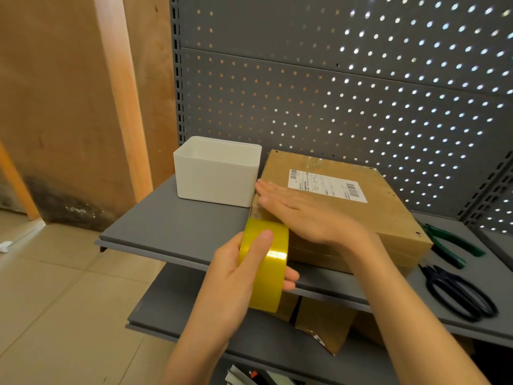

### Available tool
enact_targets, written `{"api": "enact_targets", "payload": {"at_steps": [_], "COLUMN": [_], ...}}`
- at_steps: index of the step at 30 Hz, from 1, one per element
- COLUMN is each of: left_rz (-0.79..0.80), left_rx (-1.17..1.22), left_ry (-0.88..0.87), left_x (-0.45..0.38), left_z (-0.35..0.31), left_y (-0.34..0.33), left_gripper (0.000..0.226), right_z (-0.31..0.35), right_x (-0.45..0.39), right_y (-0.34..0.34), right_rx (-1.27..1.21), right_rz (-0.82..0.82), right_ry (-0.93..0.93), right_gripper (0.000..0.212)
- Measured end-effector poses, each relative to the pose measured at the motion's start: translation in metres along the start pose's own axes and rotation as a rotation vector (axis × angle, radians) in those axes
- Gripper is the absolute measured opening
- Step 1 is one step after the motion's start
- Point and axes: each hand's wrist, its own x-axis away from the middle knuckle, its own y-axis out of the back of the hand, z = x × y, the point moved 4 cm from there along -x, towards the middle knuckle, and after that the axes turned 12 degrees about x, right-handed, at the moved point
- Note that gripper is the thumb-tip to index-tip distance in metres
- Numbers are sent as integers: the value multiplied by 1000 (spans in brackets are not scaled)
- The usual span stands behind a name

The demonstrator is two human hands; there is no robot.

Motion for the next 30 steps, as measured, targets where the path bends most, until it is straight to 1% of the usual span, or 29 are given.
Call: {"api": "enact_targets", "payload": {"at_steps": [4, 7, 12, 17, 19, 22, 24, 27, 30], "left_rz": [-30, -45, -77, -36, -40, -71, -90, -121, -134], "left_rx": [-31, -48, -56, 4, 20, -22, -40, -21, -24], "left_ry": [-3, 27, 44, 51, 8, -42, -19, 56, 70], "left_x": [0, 2, 3, 9, 15, 19, 20, 23, 24], "left_z": [-1, 1, 4, 6, 7, 8, 10, 14, 17], "left_y": [0, 1, 3, 3, 3, 2, 2, 3, 4], "left_gripper": [31, 32, 32, 30, 31, 28, 28, 35, 40], "right_z": [-1, 0, 4, 3, 3, 4, 3, 2, 2], "right_x": [-2, -3, -6, -4, -4, -4, -4, -6, -6], "right_y": [-1, -1, -5, -7, -7, -7, -8, -7, -8], "right_rx": [-11, 42, 179, 171, 183, 205, 215, 209, 201], "right_rz": [49, 49, -28, -88, -94, -98, -102, -101, -122], "right_ry": [-7, -11, -53, -63, -59, -58, -56, -54, -59], "right_gripper": [52, 53, 55, 56, 55, 54, 54, 54, 57]}}
